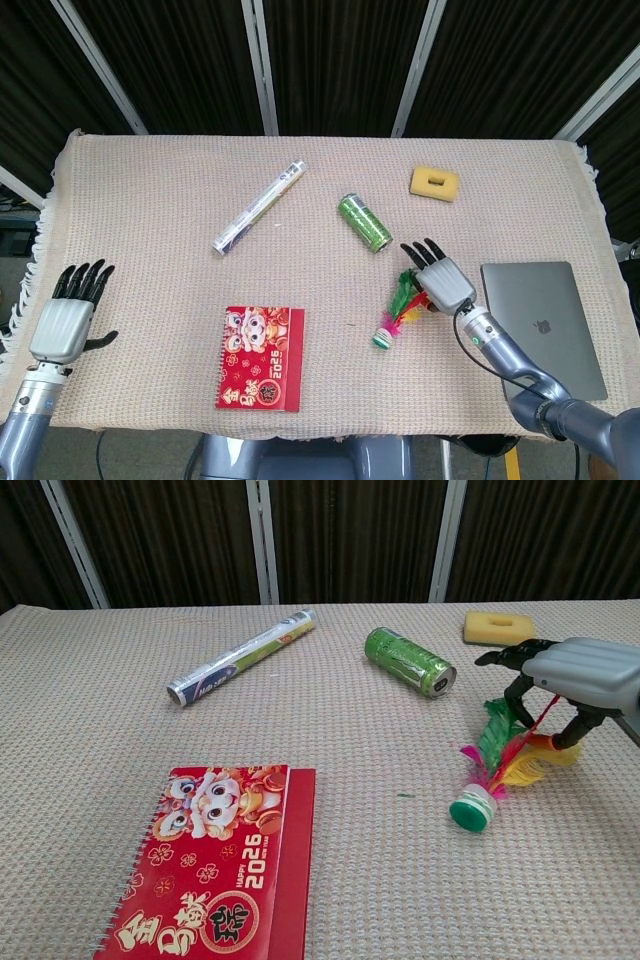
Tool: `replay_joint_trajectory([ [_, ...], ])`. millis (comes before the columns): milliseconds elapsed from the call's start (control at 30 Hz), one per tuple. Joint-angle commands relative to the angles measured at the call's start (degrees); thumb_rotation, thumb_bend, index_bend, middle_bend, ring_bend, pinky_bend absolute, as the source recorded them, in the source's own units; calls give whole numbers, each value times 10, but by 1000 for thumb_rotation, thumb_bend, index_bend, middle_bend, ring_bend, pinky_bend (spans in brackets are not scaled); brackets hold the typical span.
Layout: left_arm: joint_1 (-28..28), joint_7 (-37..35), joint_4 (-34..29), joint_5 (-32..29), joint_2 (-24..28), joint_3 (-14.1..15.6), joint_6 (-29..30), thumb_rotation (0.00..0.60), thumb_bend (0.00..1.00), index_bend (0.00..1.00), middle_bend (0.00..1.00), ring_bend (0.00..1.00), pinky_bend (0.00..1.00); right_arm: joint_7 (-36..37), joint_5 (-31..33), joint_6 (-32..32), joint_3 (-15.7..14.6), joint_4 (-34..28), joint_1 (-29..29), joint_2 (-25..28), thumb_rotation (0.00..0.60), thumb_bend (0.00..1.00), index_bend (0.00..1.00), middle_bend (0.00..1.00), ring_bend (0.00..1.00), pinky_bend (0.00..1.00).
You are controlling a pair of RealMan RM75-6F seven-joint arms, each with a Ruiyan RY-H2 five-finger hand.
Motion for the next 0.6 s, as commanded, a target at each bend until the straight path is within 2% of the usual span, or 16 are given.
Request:
replay_joint_trajectory([
  [33,1,-1,-2,2,2,1,2,600,8,0,0,0,0,-10,3,5,-2,-5,-4,3,600,337,714,73,0,0],
  [367,1,-6,-2,4,4,4,1,600,7,0,0,0,0,-31,16,24,-3,-17,-18,9,600,353,748,105,0,0],
  [600,0,-21,-9,18,12,11,1,600,10,0,0,0,0,-110,20,67,1,-111,-39,57,600,353,748,107,0,0],
])
